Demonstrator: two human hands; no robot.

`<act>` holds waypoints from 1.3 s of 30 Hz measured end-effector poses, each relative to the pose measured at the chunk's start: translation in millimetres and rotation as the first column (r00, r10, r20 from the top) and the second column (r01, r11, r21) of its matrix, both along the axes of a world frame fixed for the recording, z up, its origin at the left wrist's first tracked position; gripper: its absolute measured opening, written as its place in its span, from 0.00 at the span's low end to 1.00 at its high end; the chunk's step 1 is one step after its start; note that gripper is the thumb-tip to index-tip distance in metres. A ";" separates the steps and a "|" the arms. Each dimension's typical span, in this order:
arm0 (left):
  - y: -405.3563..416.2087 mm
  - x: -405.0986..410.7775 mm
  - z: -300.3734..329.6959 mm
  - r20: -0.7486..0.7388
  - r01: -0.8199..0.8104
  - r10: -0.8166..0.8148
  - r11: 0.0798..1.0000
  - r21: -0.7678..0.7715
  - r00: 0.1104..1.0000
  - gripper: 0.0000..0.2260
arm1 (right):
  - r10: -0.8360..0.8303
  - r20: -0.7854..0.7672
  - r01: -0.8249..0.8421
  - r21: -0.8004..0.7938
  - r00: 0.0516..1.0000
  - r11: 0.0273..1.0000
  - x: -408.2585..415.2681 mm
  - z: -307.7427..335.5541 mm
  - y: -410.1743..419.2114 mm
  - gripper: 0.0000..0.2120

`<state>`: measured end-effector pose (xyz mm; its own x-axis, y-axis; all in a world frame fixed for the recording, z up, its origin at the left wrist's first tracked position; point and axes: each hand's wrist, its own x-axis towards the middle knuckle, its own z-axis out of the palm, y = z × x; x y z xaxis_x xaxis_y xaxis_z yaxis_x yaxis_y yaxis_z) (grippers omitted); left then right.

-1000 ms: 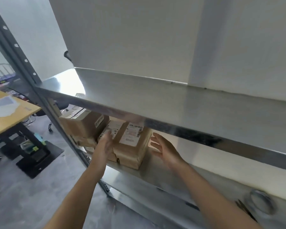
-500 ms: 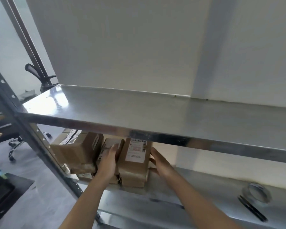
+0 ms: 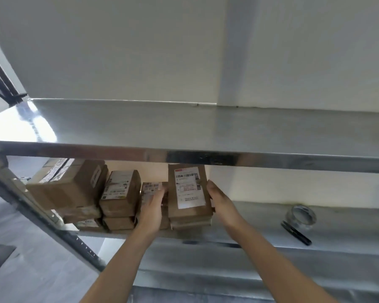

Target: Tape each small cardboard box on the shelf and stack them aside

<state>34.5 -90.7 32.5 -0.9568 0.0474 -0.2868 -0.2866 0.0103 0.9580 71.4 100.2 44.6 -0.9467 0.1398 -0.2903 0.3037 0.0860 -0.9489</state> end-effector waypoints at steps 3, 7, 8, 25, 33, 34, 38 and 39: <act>34.6 19.3 -10.8 0.033 0.064 -0.065 0.997 0.032 0.997 0.16 | -0.035 -0.018 0.036 0.022 0.999 0.999 21.3 -2.4 35.0 0.16; 81.9 39.4 -24.8 -0.005 0.144 -0.144 0.990 0.007 0.990 0.20 | -0.051 -0.014 0.051 -0.007 0.999 0.999 44.0 -8.8 84.3 0.14; 94.2 44.6 -28.2 -0.012 0.144 -0.144 0.990 0.000 0.990 0.20 | -0.047 -0.018 0.047 -0.015 0.999 0.999 50.3 -7.5 96.1 0.15; 181.8 88.6 -25.9 0.064 -0.149 0.136 0.932 0.330 0.989 0.20 | -0.061 0.033 0.066 -0.177 0.998 0.982 70.2 -39.4 175.7 0.22; 143.2 69.8 -39.9 0.023 0.054 -0.059 0.983 0.173 0.998 0.22 | -0.022 0.078 0.021 0.017 0.997 1.000 56.7 -47.5 146.1 0.23; 139.9 69.1 -41.8 0.024 0.093 -0.097 0.987 0.134 0.995 0.23 | -0.033 0.095 0.037 -0.040 0.995 0.999 56.8 -52.7 143.6 0.29; 131.5 63.7 -43.2 0.070 0.146 -0.149 0.988 0.055 0.986 0.27 | -0.067 0.036 0.070 -0.101 0.997 0.992 55.2 -61.2 131.3 0.36; 130.8 62.7 -41.2 0.090 0.153 -0.154 0.988 0.024 0.984 0.26 | -0.087 0.019 0.089 -0.118 0.996 0.989 54.7 -62.1 129.0 0.34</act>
<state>97.2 40.2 -8.7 -0.9077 0.1972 -0.3704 -0.3691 0.0449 0.9283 126.1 229.2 -17.6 -0.9279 0.1859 -0.3231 0.3185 -0.0547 -0.9463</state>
